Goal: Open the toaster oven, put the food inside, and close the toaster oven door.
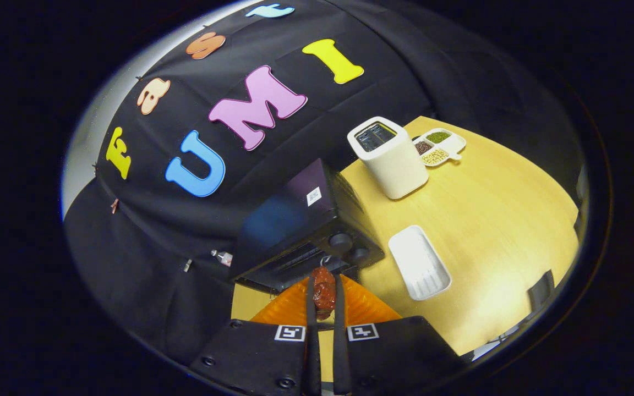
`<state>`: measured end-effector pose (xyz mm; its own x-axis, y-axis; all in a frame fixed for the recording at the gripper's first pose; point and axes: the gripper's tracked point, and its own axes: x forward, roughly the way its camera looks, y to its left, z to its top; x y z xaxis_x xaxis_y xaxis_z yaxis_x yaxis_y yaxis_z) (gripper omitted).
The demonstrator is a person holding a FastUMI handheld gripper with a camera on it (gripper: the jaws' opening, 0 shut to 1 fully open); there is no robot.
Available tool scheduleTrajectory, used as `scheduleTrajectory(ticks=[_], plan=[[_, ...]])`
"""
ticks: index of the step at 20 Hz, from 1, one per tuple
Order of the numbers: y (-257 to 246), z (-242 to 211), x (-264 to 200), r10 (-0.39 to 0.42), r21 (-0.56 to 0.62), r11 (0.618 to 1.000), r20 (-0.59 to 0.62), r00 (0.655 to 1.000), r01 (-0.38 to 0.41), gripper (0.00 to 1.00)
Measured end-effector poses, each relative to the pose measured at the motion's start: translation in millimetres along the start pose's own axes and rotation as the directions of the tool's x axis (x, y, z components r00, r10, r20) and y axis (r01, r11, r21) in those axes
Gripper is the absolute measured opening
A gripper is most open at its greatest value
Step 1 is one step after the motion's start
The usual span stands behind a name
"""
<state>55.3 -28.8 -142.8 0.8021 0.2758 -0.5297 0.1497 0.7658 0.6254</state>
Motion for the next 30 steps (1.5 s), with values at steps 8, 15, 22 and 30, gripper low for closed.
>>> scheduleTrajectory(ticks=[8,15,22,30], plan=[[43.8,-64.4,36.8,0.046,0.065,0.997,0.011,0.999,-0.046,0.13],[56.3,-76.2,111.8,0.088,0.129,0.986,0.153,0.984,-0.108,0.13],[43.1,-72.9,162.9,0.047,0.256,0.959,0.275,0.96,-0.12,0.13],[33.6,-74.1,183.2,-0.057,0.281,0.959,0.334,0.941,-0.041,0.14]])
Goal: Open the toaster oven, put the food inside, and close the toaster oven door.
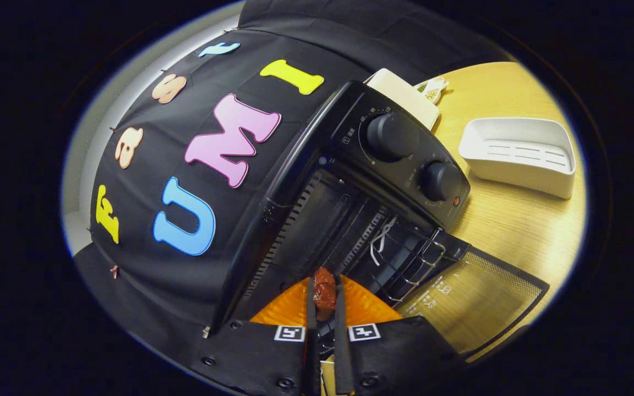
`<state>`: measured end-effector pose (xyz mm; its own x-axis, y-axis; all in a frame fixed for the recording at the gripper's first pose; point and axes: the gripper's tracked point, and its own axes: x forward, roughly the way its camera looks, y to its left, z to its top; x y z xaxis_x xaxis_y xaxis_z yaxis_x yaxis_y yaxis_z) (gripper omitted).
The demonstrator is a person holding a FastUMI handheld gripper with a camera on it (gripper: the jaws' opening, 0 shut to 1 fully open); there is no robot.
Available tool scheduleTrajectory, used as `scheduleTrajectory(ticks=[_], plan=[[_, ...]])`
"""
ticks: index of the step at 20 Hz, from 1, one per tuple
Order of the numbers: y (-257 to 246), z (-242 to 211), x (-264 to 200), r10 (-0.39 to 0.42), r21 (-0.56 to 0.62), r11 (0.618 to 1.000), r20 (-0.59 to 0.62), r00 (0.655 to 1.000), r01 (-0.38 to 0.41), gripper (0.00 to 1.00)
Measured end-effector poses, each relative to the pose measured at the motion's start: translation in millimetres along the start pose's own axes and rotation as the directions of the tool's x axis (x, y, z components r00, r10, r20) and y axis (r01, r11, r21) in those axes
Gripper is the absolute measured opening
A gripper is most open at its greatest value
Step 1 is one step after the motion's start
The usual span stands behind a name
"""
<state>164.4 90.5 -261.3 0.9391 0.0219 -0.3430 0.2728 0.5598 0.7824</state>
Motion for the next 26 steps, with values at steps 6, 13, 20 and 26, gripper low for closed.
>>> scheduleTrajectory(ticks=[6,13,20,26], plan=[[8.1,10.2,-0.4,-0.012,-0.126,0.992,0.03,0.999,0.016,0.39],[1.6,11.3,-16.1,-0.049,-0.416,0.908,0.018,0.999,0.052,0.98],[8.8,12.7,-55.5,-0.053,-0.54,0.842,-0.045,0.998,0.021,0.98],[5.0,2.8,-103.4,-0.113,-0.688,0.725,-0.147,0.983,-0.019,0.98]])
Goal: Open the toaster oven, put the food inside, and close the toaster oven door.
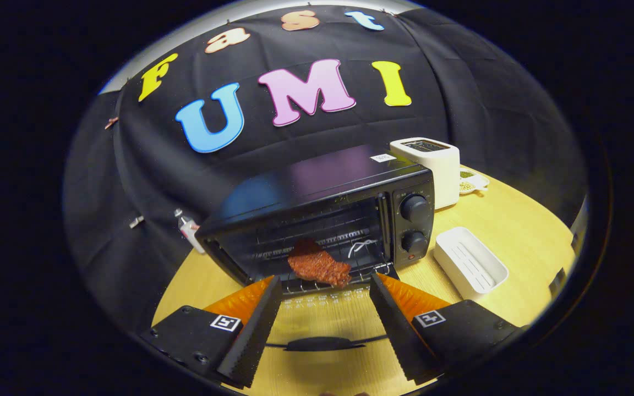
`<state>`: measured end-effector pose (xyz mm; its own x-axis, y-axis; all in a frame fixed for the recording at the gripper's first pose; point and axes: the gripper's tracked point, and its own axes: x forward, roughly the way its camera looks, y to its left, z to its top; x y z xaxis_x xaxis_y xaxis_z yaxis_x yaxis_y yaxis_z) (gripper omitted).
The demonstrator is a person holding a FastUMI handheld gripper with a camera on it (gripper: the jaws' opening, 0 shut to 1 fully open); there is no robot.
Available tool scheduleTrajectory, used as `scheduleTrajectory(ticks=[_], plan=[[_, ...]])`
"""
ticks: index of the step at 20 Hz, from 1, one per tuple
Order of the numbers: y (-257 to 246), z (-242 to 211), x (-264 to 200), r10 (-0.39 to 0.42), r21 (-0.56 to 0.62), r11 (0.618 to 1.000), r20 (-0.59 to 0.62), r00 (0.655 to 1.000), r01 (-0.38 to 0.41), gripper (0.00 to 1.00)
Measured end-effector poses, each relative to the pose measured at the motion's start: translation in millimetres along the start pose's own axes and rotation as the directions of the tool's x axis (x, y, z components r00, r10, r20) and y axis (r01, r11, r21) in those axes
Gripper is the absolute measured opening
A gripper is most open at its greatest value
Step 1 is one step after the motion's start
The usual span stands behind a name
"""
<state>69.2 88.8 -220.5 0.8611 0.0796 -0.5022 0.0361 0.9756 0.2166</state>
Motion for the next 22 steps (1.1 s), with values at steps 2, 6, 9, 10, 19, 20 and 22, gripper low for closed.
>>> scheduleTrajectory(ticks=[2,6,9,10,19,20,22], plan=[[10.2,-8.0,-12.9,0.038,-0.032,0.999,-0.042,0.998,-0.04,0.98],[9.7,-41.3,-31.7,0.015,-0.136,0.99,-0.145,0.989,-0.035,0.98],[9.7,-78.5,-42.1,0.0,-0.178,0.983,-0.258,0.966,-0.048,0.98],[7.7,-88.3,-42.9,-0.011,-0.191,0.981,-0.287,0.958,-0.046,0.99],[17.1,-135.6,-13.2,-0.075,-0.186,0.983,-0.409,0.909,-0.003,0.99],[17.8,-140.6,-11.0,-0.084,-0.192,0.981,-0.422,0.903,0.001,0.99],[17.9,-144.1,-2.5,-0.105,-0.225,0.974,-0.422,0.9,0.008,0.99]])
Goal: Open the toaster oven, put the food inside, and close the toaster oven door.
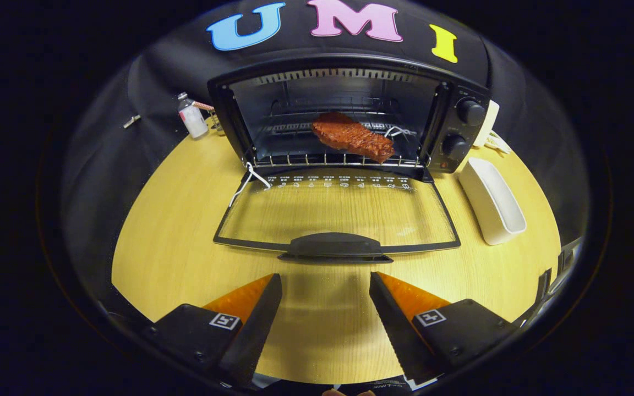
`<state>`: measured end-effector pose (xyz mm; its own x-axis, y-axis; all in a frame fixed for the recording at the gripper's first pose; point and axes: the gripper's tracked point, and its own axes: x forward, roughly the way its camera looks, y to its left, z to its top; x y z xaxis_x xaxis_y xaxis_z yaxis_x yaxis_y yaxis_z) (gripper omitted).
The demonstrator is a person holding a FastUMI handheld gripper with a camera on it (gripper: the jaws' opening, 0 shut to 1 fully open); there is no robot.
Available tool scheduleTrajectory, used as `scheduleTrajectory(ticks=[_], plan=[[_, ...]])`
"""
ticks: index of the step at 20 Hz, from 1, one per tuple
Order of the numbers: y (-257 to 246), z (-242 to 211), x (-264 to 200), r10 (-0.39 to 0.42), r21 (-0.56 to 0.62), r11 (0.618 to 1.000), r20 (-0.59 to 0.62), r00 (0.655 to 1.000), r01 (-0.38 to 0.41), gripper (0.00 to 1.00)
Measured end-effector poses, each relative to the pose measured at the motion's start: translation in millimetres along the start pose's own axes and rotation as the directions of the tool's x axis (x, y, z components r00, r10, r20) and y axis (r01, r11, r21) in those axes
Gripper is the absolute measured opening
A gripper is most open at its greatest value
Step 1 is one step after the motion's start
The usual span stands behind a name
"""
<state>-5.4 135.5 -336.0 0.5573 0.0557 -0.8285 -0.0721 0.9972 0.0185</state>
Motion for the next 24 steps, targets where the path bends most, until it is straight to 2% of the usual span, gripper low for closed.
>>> scheduleTrajectory(ticks=[5,11,24], plan=[[-9.5,-4.2,17.6,-0.066,-0.01,0.998,-0.042,0.997,0.065,0.98],[-9.9,-5.1,23.5,-0.077,0.039,0.996,-0.046,0.996,0.079,0.97],[-5.6,30.2,-19.0,-0.014,0.088,0.996,0.056,0.998,0.009,0.97]])
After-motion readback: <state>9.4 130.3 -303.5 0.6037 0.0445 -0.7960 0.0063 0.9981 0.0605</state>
